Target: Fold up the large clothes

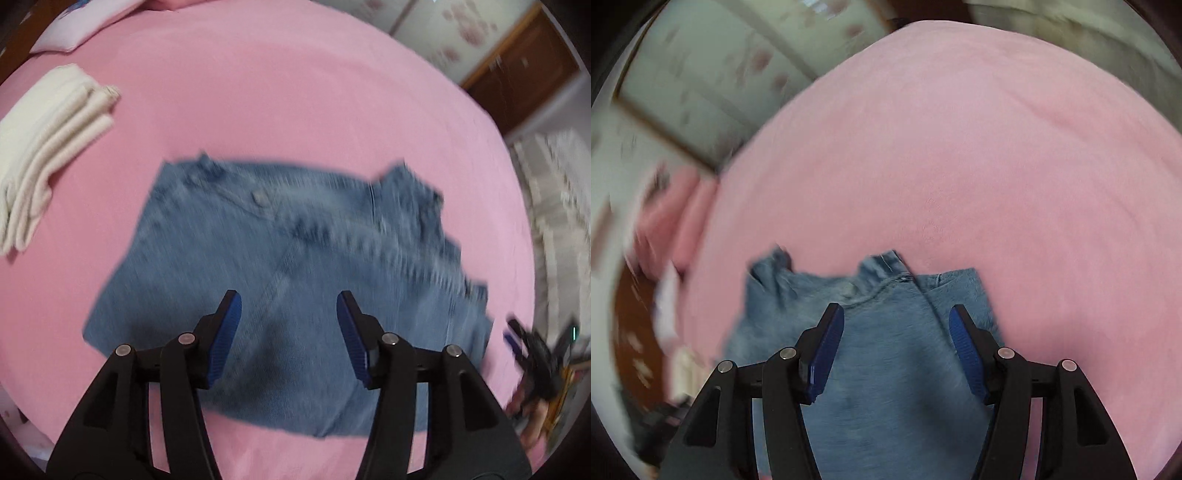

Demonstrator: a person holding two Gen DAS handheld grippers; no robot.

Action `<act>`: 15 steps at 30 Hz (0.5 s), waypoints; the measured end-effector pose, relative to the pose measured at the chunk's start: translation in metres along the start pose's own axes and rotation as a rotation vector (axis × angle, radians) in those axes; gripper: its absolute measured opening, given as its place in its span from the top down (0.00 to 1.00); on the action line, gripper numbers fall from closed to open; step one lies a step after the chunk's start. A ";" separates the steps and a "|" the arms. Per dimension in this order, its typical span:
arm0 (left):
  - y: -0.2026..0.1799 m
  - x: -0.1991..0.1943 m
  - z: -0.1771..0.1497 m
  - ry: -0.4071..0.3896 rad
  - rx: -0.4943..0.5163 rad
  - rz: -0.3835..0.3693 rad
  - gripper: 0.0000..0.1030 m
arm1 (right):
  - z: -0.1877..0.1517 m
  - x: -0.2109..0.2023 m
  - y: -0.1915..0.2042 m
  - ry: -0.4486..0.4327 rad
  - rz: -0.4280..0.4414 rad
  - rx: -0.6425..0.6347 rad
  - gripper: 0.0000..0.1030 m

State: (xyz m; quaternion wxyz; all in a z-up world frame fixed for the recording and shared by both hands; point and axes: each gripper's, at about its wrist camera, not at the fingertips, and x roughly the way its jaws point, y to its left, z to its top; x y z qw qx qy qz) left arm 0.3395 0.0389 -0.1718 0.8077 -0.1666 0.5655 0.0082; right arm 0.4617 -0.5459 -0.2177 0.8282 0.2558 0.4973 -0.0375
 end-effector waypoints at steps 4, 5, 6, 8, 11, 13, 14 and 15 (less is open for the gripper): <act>-0.008 0.013 -0.041 0.079 -0.012 0.001 0.51 | -0.008 0.046 0.007 0.114 -0.040 -0.187 0.42; -0.007 0.015 -0.050 0.090 -0.030 -0.003 0.51 | -0.010 0.059 0.006 0.129 -0.044 -0.210 0.42; -0.005 0.018 -0.058 0.103 -0.052 -0.005 0.51 | -0.010 0.069 0.006 0.137 -0.057 -0.225 0.44; 0.001 0.027 -0.073 0.138 -0.098 0.000 0.51 | -0.008 0.085 0.004 0.157 -0.053 -0.246 0.62; 0.010 0.036 -0.082 0.182 -0.159 0.000 0.51 | -0.010 0.100 0.003 0.185 -0.019 -0.288 0.71; 0.013 0.038 -0.082 0.180 -0.185 0.002 0.51 | -0.014 0.098 0.003 0.197 0.046 -0.332 0.97; 0.013 0.038 -0.080 0.173 -0.186 0.005 0.51 | -0.014 0.096 0.000 0.192 0.051 -0.336 0.97; 0.011 0.037 -0.078 0.163 -0.181 0.006 0.51 | -0.013 0.088 -0.005 0.163 0.047 -0.330 0.97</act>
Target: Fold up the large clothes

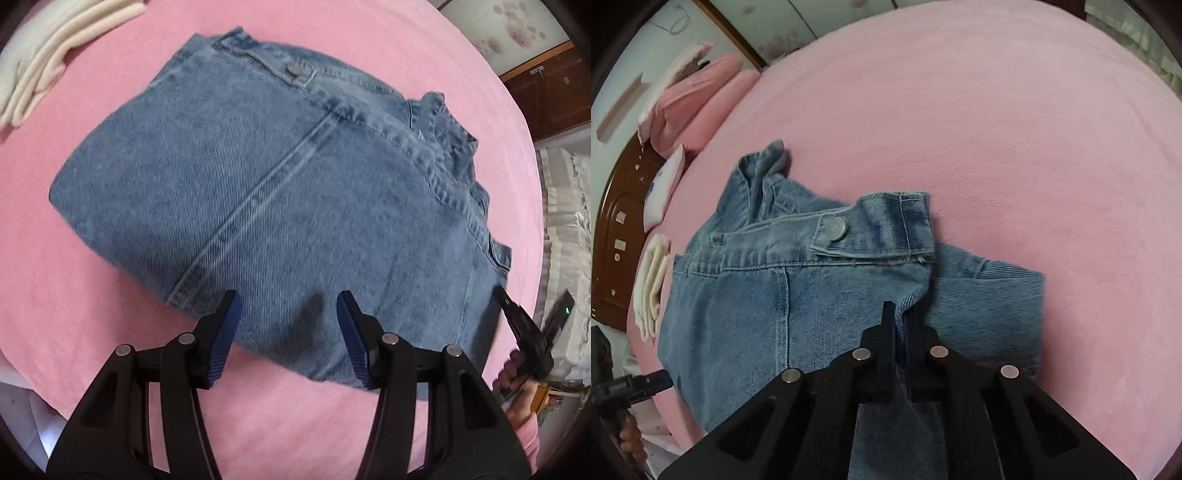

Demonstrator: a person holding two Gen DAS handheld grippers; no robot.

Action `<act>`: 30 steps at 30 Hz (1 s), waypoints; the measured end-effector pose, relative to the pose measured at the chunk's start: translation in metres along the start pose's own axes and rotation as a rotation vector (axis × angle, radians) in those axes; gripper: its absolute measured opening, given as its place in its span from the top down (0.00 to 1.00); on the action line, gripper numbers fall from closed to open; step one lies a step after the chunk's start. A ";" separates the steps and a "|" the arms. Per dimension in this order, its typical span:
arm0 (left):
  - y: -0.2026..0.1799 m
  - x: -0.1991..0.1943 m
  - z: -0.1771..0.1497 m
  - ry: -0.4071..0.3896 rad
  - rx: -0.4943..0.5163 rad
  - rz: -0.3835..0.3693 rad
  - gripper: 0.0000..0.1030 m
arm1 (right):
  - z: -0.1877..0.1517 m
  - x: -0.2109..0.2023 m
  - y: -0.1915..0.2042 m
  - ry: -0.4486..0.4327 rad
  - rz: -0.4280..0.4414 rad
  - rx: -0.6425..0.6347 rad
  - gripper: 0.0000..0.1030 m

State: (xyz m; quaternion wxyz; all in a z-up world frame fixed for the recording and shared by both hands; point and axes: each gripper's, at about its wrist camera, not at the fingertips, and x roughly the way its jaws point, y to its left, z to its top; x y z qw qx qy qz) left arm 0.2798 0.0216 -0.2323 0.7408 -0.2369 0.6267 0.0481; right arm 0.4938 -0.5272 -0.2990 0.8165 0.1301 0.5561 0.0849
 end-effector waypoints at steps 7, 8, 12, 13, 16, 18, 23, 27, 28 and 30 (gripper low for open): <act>-0.019 -0.009 0.018 -0.020 0.030 -0.016 0.51 | -0.007 -0.050 -0.005 -0.063 -0.045 0.060 0.98; -0.022 -0.011 0.019 -0.021 0.040 -0.019 0.51 | -0.008 -0.052 -0.010 -0.063 -0.042 0.095 0.98; -0.036 -0.028 0.030 -0.042 0.105 -0.033 0.51 | -0.013 -0.049 -0.024 -0.092 -0.143 0.220 1.00; -0.039 -0.031 0.033 -0.041 0.120 -0.038 0.51 | -0.015 -0.047 -0.029 -0.088 -0.153 0.255 1.00; -0.042 -0.033 0.035 -0.027 0.170 -0.043 0.51 | -0.018 -0.051 -0.028 -0.103 -0.156 0.252 0.99; -0.043 -0.030 0.035 -0.025 0.212 -0.019 0.51 | -0.017 -0.057 -0.023 -0.114 -0.184 0.241 0.99; -0.040 -0.016 0.022 0.040 0.285 -0.039 0.57 | -0.025 -0.094 0.013 -0.251 -0.218 0.231 0.54; -0.048 -0.001 0.000 0.124 0.371 -0.040 0.60 | -0.053 -0.082 0.053 -0.102 0.139 0.293 0.50; -0.050 0.003 -0.005 0.150 0.395 -0.038 0.62 | -0.063 -0.073 0.068 -0.033 0.190 0.291 0.53; -0.052 0.014 -0.012 0.208 0.447 0.009 0.63 | -0.085 -0.052 0.104 0.084 0.258 0.239 0.75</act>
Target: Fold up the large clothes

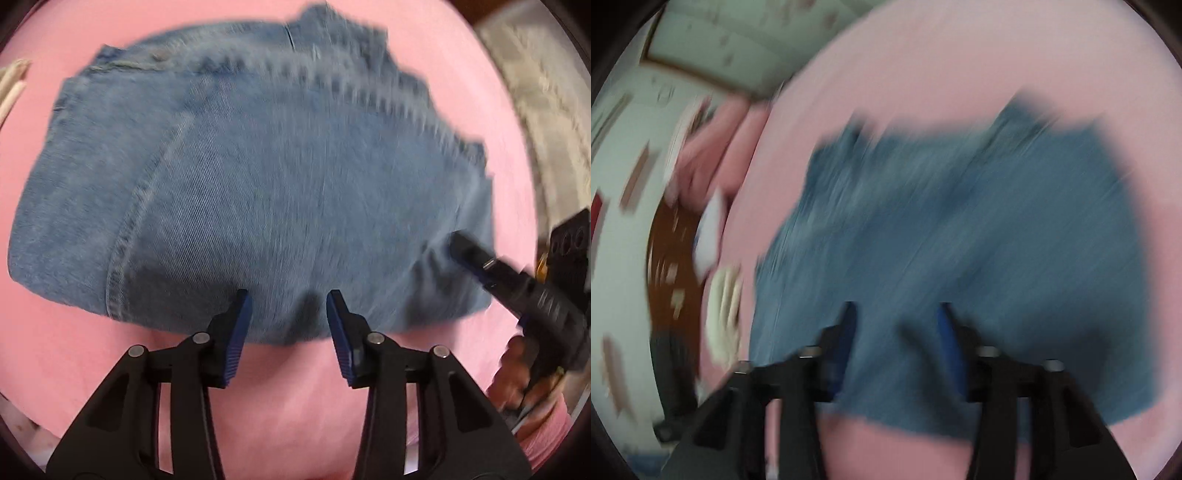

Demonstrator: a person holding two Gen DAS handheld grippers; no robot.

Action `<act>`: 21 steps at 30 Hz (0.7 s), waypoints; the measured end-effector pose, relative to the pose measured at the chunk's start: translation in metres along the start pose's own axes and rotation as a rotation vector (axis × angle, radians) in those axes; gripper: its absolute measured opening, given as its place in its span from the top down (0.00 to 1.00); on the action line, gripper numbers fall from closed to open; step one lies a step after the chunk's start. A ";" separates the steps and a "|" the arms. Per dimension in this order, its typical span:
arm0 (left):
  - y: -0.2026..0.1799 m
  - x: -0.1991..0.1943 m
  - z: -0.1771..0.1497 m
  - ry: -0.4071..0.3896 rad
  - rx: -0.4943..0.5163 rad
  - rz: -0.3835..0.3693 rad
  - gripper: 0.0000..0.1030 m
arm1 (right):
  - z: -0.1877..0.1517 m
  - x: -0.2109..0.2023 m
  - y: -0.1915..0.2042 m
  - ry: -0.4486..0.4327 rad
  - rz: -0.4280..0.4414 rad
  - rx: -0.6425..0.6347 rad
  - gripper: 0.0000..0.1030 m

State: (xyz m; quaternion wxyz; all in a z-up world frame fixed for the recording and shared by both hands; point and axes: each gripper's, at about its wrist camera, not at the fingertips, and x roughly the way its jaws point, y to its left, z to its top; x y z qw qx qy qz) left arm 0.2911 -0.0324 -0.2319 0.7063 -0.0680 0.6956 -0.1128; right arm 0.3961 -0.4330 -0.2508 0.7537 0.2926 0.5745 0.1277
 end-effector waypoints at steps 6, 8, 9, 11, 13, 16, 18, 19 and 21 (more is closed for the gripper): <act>0.011 0.010 0.006 0.084 0.109 0.054 0.80 | -0.057 0.073 0.037 0.201 0.110 0.040 0.77; 0.022 0.011 0.008 0.085 0.107 0.050 0.92 | -0.059 0.075 0.031 0.185 0.099 0.085 0.78; 0.028 0.012 0.008 0.082 0.103 0.050 0.99 | -0.061 0.072 0.025 0.188 0.107 0.099 0.87; 0.044 0.012 0.007 0.074 0.069 0.037 0.99 | -0.061 0.068 0.013 0.191 0.069 0.108 1.00; 0.061 0.005 0.004 0.055 0.027 0.004 0.99 | -0.065 0.055 -0.005 0.186 0.029 0.082 1.00; 0.085 -0.009 0.000 0.009 0.018 0.104 0.99 | -0.068 0.021 -0.035 0.131 -0.076 0.036 1.00; 0.104 -0.014 -0.005 -0.015 0.041 0.288 0.99 | -0.068 -0.014 -0.066 0.069 -0.164 0.061 1.00; 0.113 -0.013 -0.007 -0.012 0.048 0.372 0.99 | -0.067 -0.032 -0.084 0.049 -0.221 0.091 1.00; 0.136 -0.011 -0.009 -0.003 0.041 0.461 0.99 | -0.068 -0.056 -0.108 0.023 -0.374 0.108 1.00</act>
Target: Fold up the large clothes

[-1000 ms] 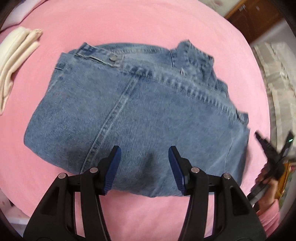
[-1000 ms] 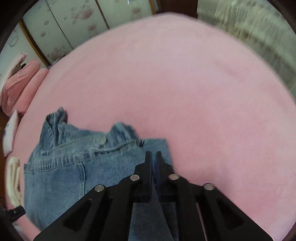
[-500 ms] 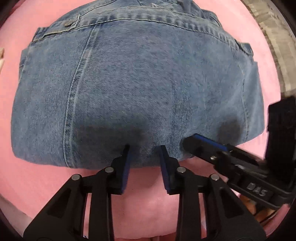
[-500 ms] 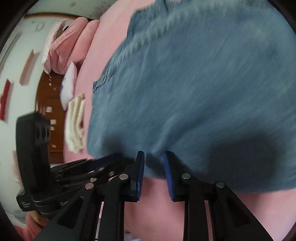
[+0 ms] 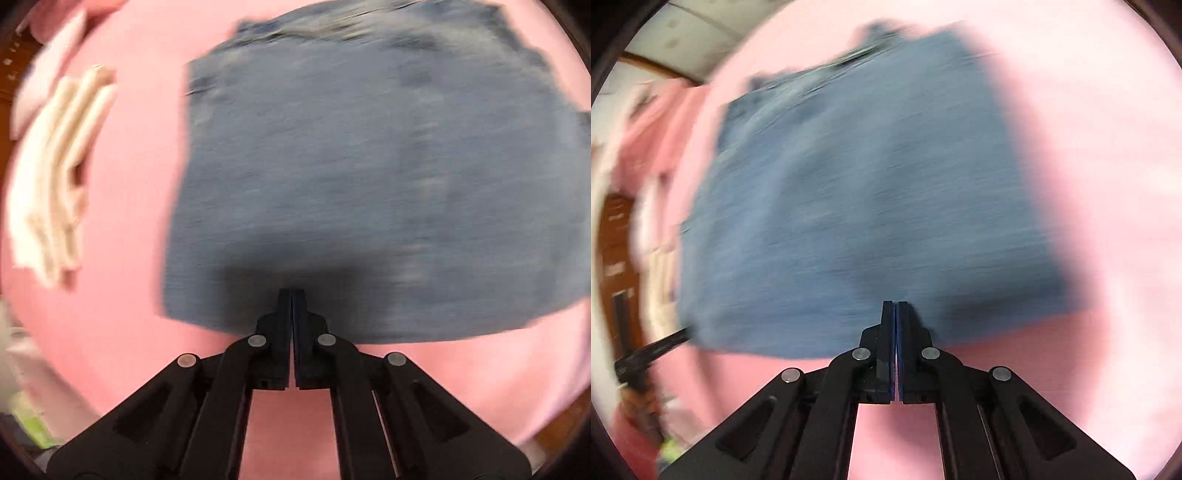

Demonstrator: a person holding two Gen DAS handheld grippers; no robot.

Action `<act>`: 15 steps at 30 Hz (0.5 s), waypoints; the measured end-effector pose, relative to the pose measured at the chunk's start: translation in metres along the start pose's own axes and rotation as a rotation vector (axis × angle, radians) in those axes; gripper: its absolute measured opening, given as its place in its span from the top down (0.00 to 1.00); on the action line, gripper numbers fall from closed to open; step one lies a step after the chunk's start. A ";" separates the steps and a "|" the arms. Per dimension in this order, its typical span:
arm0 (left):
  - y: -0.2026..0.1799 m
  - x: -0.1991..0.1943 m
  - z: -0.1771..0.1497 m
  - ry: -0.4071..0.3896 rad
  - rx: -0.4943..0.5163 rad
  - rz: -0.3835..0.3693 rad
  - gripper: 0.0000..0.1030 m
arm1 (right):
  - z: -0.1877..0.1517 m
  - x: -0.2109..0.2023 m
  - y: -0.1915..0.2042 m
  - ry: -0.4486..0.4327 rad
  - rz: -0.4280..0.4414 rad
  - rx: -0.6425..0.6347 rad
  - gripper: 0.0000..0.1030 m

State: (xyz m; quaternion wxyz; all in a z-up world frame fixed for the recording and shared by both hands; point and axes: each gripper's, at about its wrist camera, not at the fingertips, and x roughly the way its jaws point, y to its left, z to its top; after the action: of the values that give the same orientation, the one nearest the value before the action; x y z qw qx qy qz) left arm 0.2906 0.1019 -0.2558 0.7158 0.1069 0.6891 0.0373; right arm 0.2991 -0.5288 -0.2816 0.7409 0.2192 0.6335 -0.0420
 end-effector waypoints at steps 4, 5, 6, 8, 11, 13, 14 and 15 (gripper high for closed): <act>0.026 -0.005 -0.005 -0.020 -0.084 -0.085 0.99 | 0.002 -0.022 -0.026 -0.046 -0.082 0.029 1.00; 0.022 -0.013 -0.007 -0.050 -0.064 -0.092 0.99 | 0.000 -0.028 -0.019 -0.077 -0.120 0.019 1.00; 0.014 -0.024 -0.009 -0.091 -0.030 -0.124 0.99 | -0.003 -0.035 -0.005 -0.118 -0.107 -0.001 1.00; -0.001 -0.042 -0.014 -0.129 0.024 -0.223 0.99 | -0.012 -0.042 0.032 -0.162 0.070 -0.035 1.00; -0.043 -0.052 -0.017 -0.111 0.133 -0.375 0.99 | -0.031 -0.022 0.087 -0.063 0.329 -0.088 1.00; -0.070 -0.051 -0.016 -0.108 0.220 -0.365 0.99 | -0.042 0.005 0.131 0.016 0.391 -0.190 1.00; -0.080 -0.049 -0.013 -0.120 0.249 -0.365 0.99 | -0.047 0.012 0.144 0.023 0.387 -0.246 1.00; -0.084 -0.049 -0.007 -0.127 0.260 -0.372 0.99 | -0.053 0.022 0.159 0.028 0.374 -0.312 1.00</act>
State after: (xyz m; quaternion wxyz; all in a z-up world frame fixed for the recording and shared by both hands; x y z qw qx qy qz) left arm 0.2734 0.0106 -0.2258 0.7324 0.0715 0.6495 -0.1912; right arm 0.3087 -0.3609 -0.2645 0.7519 0.2161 0.5907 0.1973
